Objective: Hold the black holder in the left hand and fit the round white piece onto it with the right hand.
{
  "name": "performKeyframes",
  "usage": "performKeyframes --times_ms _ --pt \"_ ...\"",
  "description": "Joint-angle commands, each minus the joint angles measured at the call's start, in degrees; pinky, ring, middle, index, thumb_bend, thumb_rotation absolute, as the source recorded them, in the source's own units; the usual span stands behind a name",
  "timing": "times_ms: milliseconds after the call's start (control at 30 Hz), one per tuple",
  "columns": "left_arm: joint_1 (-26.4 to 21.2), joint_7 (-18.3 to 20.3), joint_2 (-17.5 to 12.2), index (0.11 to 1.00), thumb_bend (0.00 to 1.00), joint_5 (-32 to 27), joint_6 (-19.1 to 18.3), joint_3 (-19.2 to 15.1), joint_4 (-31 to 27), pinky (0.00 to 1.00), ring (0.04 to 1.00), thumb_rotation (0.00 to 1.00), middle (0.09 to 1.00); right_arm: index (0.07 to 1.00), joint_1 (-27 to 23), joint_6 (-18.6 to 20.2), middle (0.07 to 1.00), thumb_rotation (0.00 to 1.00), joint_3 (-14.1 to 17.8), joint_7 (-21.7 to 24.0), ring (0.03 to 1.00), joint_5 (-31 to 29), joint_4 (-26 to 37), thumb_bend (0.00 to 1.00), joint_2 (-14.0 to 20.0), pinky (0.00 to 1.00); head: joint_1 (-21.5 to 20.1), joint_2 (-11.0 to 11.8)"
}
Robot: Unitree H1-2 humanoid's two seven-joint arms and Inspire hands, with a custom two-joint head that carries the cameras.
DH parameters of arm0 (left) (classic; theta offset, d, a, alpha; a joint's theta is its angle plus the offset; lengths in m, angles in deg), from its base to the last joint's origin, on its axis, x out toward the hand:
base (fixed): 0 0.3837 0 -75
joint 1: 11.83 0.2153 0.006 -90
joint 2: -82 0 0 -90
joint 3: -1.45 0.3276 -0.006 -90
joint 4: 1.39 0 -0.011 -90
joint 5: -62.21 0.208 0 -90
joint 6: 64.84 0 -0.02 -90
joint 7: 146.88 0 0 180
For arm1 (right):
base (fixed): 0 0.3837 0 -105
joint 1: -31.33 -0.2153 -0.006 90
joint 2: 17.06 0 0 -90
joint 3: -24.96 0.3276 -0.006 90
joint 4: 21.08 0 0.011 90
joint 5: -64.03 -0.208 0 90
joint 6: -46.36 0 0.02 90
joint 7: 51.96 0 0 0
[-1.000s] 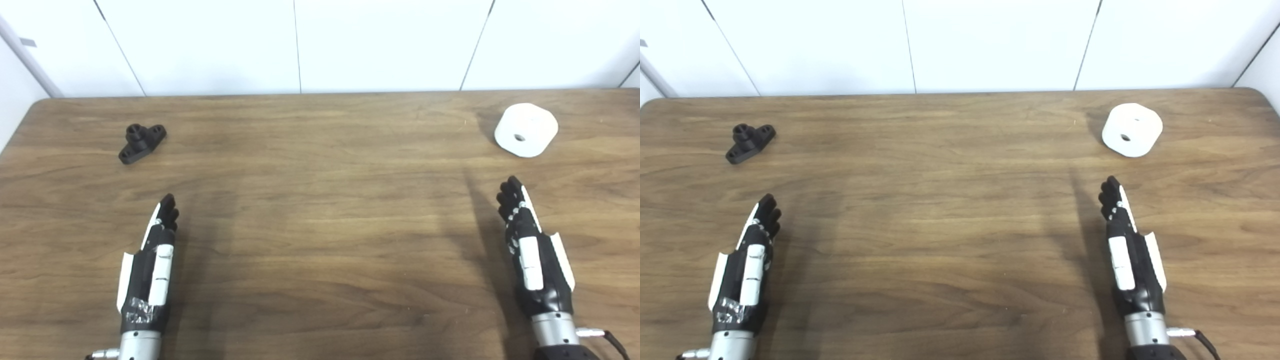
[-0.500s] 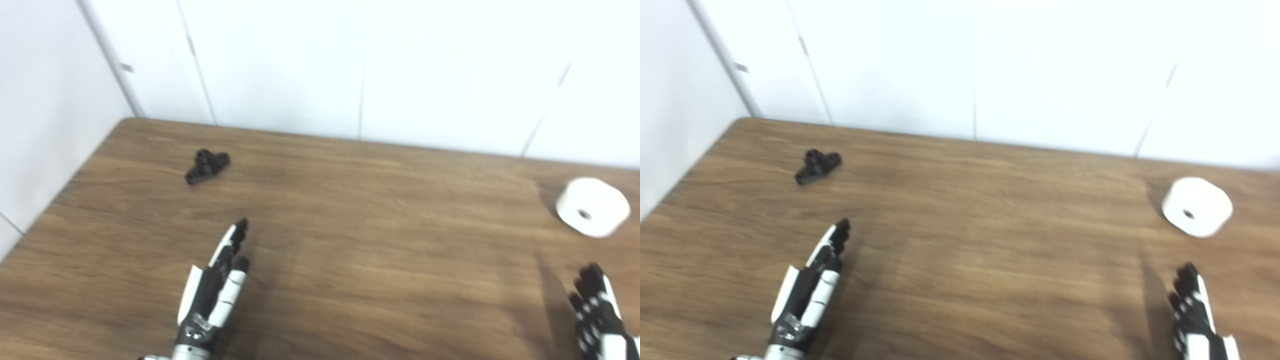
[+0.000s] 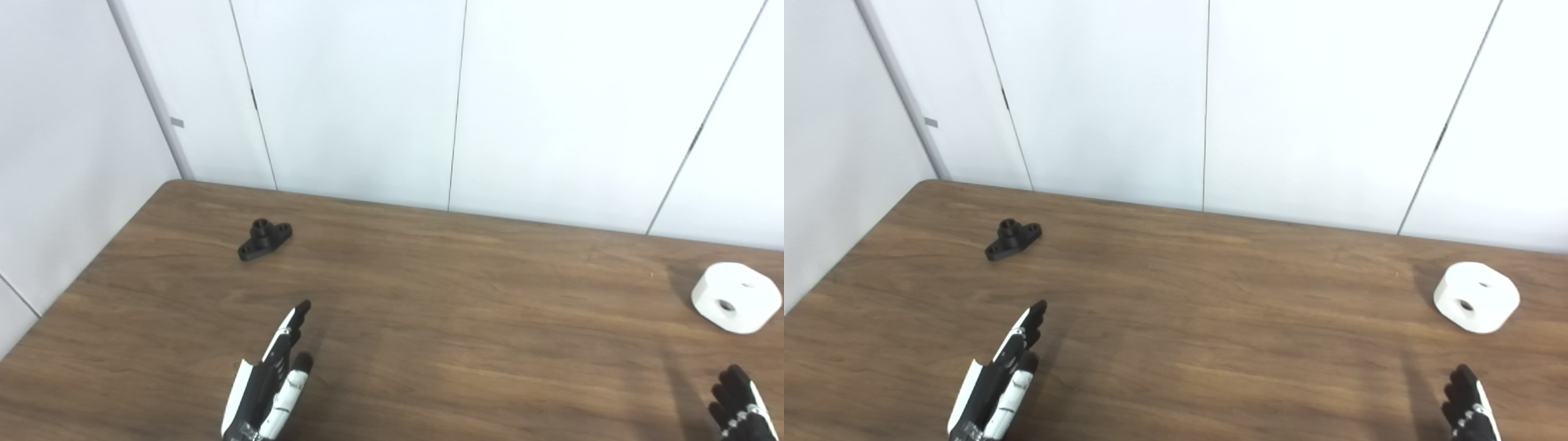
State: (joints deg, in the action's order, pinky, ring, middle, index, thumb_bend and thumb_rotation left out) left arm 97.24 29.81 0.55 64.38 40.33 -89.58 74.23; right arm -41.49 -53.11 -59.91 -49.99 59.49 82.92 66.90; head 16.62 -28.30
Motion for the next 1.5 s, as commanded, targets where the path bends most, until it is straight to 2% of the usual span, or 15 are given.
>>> performKeyframes --times_ms 0,100,167,200,333,433,533,633,767,867,933,1100,1300,1433,1467 --pt "1.3 -0.4 3.1 0.979 0.61 0.2 0.6 0.8 0.8 1.00 1.000 0.85 0.992 0.934 0.5 -1.1 0.956 1.00 0.3 -0.5 0.956 0.9 -0.2 0.57 -0.7 0.94 0.1 -0.1" --pt "1.2 -1.1 3.2 0.978 0.58 0.7 0.9 0.4 0.6 1.00 1.000 0.77 0.987 0.927 0.4 -0.9 0.948 1.00 0.3 -0.6 0.949 1.4 -0.1 0.60 -0.9 0.92 -0.5 -0.3" --pt "1.3 -2.3 3.1 0.971 0.55 4.0 -0.1 -0.1 -0.6 0.99 0.989 0.70 0.979 0.930 0.4 -0.7 0.953 1.00 0.2 -0.7 0.957 1.6 0.0 0.62 -1.0 0.94 -0.7 -0.4" --pt "1.4 -2.8 2.9 0.967 0.55 6.0 -1.8 -0.5 -2.0 0.97 0.977 0.69 0.971 0.933 0.3 -0.6 0.956 1.00 0.2 -0.7 0.960 1.7 0.0 0.63 -1.1 0.95 -0.8 -0.4" --pt "0.0 -3.9 2.3 0.934 0.64 8.8 -8.2 -2.7 -7.6 0.93 0.956 0.46 0.950 0.942 0.0 -0.8 0.963 1.00 0.3 -0.9 0.974 1.5 -0.4 0.64 -1.4 0.99 -0.8 -0.5" --pt "-2.9 -4.4 1.7 0.915 0.69 12.0 -15.1 -4.6 -12.1 0.87 0.928 0.37 0.934 0.948 -0.2 -0.7 0.967 1.00 0.3 -1.1 0.978 1.8 -0.6 0.66 -1.5 1.00 -1.0 -0.4" --pt "-6.0 -4.2 0.4 0.900 0.74 15.2 -20.8 -5.8 -14.8 0.88 0.911 0.32 0.914 0.943 -0.4 -0.6 0.961 1.00 0.2 -1.7 0.970 3.2 -1.0 0.66 -1.6 0.98 -1.1 -0.3" --pt "-9.9 -3.2 -2.9 0.886 0.77 20.9 -25.6 -6.7 -15.6 0.85 0.895 0.33 0.903 0.955 -0.6 -0.8 0.970 1.00 -0.2 -1.3 0.981 3.3 -1.3 0.68 -1.4 0.99 -1.4 -0.3" --pt "-14.4 -1.4 -6.3 0.849 0.80 25.3 -30.6 -8.1 -15.1 0.93 0.928 0.33 0.910 0.972 -1.0 -2.1 0.977 1.00 -0.4 -0.8 0.982 2.4 -2.1 0.70 -1.3 1.00 -1.5 -0.3" --pt "-17.9 0.1 -9.0 0.832 0.81 27.0 -34.0 -9.2 -13.0 0.92 0.929 0.34 0.917 0.971 -1.5 -3.5 0.974 1.00 -0.5 -0.1 0.978 0.8 -3.2 0.69 -1.0 1.00 -1.6 -0.3" --pt "-19.8 0.4 -10.5 0.827 0.81 27.1 -34.9 -9.8 -10.9 0.91 0.933 0.33 0.922 0.973 -1.7 -4.2 0.974 1.00 -0.6 0.3 0.976 0.3 -3.7 0.69 -0.8 1.00 -1.8 -0.4" --pt "-23.5 0.1 -13.8 0.806 0.81 27.6 -34.2 -10.0 -4.3 0.88 0.924 0.32 0.915 0.966 -2.0 -4.8 0.967 1.00 -0.4 0.6 0.970 -0.3 -4.4 0.71 -0.8 1.00 -1.7 -0.5" --pt "-27.1 -1.3 -14.9 0.803 0.83 28.1 -34.7 -10.0 3.0 0.86 0.920 0.33 0.903 0.969 -1.9 -4.8 0.968 1.00 -0.5 0.6 0.968 0.0 -4.4 0.70 -0.8 1.00 -1.9 -0.4" --pt "-30.0 -2.0 -16.1 0.805 0.84 29.4 -34.9 -8.9 8.9 0.87 0.944 0.33 0.907 0.970 -1.9 -5.4 0.968 1.00 -0.6 0.6 0.964 0.4 -4.7 0.69 -0.9 1.00 -2.1 -0.4" --pt "-30.6 -2.1 -16.7 0.809 0.84 30.0 -34.8 -8.4 10.4 0.91 0.953 0.34 0.911 0.969 -1.9 -5.5 0.967 1.00 -0.7 0.6 0.962 0.4 -4.7 0.69 -0.9 1.00 -2.2 -0.4"
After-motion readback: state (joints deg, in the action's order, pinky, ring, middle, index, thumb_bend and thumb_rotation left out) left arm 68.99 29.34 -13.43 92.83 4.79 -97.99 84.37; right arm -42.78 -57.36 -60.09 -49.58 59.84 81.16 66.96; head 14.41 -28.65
